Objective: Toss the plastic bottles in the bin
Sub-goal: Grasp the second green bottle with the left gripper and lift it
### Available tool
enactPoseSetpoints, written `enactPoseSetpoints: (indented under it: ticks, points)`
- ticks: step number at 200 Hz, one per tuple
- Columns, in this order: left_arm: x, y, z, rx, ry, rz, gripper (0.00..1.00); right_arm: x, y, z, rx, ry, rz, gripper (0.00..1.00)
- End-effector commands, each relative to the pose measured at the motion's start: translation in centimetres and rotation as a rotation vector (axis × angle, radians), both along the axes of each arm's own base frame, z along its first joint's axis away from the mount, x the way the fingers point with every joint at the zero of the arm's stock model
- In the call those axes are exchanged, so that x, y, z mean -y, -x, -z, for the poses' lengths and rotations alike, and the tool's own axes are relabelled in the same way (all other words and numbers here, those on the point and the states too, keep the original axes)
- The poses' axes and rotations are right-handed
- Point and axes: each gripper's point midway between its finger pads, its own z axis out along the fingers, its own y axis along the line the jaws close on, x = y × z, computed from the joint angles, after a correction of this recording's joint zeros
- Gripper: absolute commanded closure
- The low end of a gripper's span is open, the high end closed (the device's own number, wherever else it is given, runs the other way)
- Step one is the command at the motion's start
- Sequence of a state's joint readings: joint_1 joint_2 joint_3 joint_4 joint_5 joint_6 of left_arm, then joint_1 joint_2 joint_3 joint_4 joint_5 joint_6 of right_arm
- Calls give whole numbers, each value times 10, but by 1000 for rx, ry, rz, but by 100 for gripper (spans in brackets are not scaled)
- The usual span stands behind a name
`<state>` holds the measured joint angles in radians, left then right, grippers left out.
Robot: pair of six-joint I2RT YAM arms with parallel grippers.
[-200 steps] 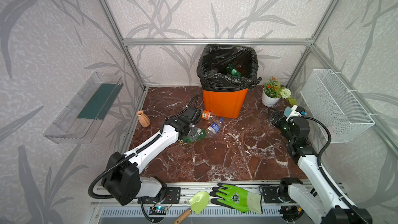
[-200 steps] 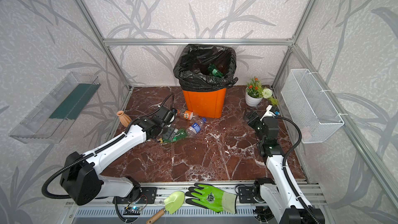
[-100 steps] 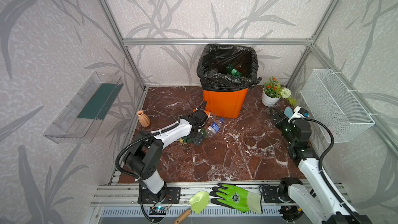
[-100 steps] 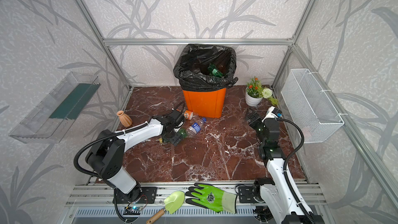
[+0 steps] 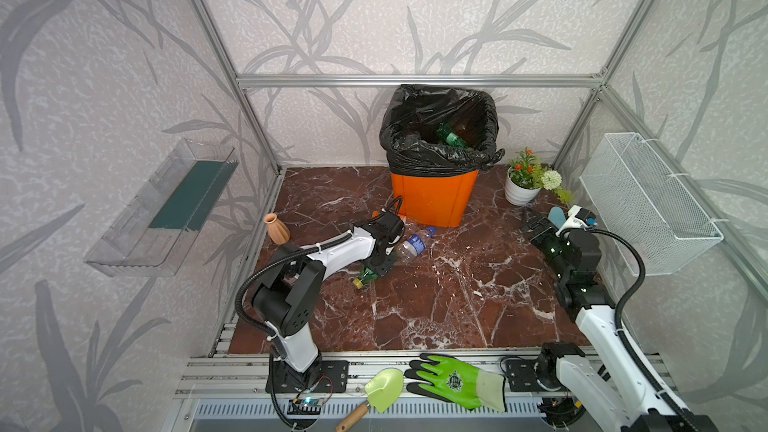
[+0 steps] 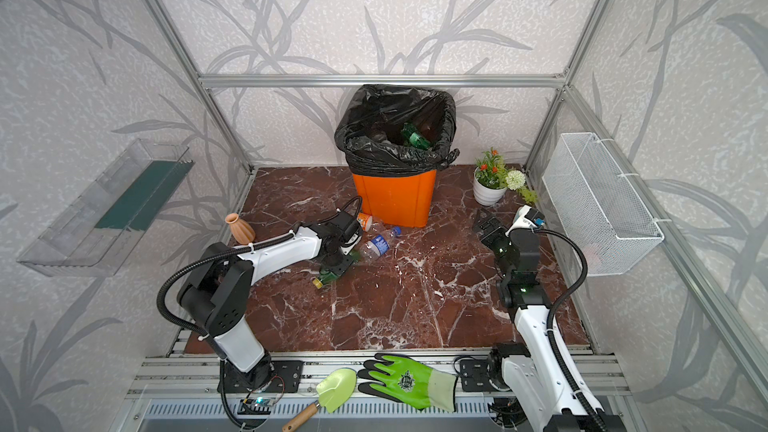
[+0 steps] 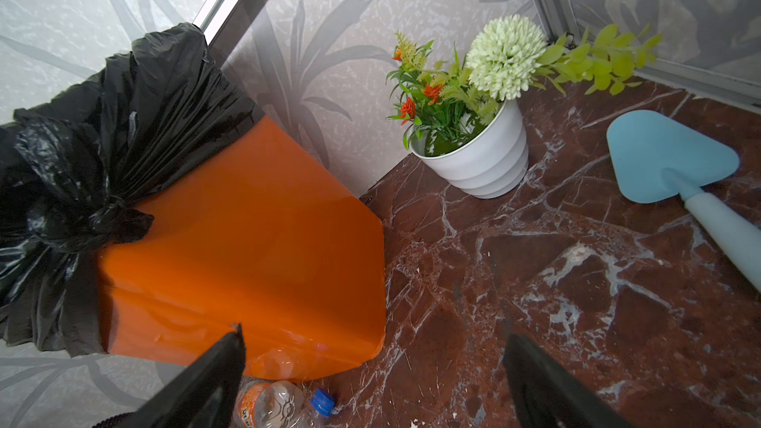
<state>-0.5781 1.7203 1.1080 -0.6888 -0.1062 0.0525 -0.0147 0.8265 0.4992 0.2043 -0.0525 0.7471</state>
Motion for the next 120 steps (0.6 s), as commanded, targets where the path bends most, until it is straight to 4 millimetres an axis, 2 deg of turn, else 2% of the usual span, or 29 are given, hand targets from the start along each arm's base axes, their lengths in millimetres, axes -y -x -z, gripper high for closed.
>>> enactPoseSetpoints:
  ticks: [1,26,36,47,68,85,101,120]
  points:
    - [3,1,-29,68,65,-9,53,4,1,5,-9,14,14,2]
    - [5,-1,-69,191,162,-36,55,4,1,6,-9,10,16,2]
    - [5,-3,-92,264,211,-54,55,4,1,5,-8,10,15,2]
    - [0,-9,-126,386,272,-101,55,4,1,5,-5,7,15,2]
    - [-19,-19,-208,701,404,-197,55,4,1,4,-1,4,15,2]
    - [-40,-13,-284,994,533,-262,55,4,2,2,4,5,15,2]
    - [-65,9,-359,1281,691,-310,55,4,4,1,7,9,19,2]
    - [-87,38,-425,1530,837,-325,54,5,6,-1,15,11,24,2]
